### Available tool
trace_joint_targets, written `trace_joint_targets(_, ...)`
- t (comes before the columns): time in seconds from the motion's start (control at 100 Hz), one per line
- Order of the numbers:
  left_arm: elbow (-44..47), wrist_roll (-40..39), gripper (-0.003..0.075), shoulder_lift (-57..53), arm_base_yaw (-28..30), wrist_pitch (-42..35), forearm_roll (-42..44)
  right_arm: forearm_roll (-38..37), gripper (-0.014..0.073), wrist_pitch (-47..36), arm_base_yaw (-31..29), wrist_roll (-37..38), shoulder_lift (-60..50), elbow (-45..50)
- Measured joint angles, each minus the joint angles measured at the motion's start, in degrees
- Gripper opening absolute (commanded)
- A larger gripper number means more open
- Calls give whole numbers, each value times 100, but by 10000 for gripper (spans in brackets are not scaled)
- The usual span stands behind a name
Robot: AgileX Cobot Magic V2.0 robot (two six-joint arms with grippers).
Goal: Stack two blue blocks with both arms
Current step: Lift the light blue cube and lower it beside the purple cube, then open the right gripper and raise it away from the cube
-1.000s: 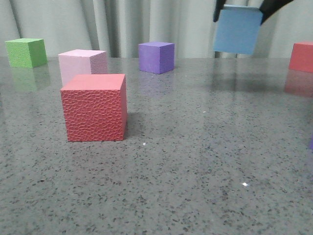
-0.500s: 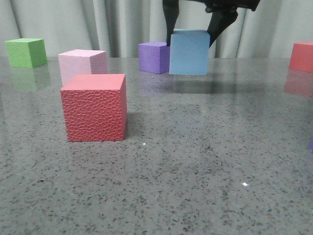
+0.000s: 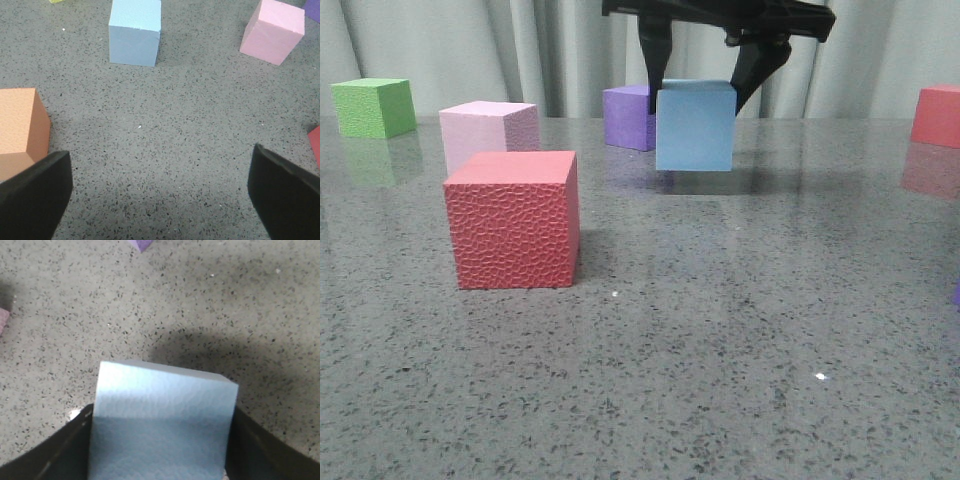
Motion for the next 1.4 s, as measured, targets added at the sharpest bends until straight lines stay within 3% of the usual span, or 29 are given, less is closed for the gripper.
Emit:
trace_joint_targets(0.46,0,0,681,0,0,0,0,129,409,15,0,-12,241,-11)
trace_joint_targets(0.77,0,0,681,0,0,0,0,155,661,15,0,-12,246,-11)
trace_joint_targets(1.08,0,0,681,0,0,0,0,166,654,75,0,-12,246,-67)
trace_joint_targets(1.4,0,0,681,0,0,0,0,-3,654,792,0,-193,246,-994)
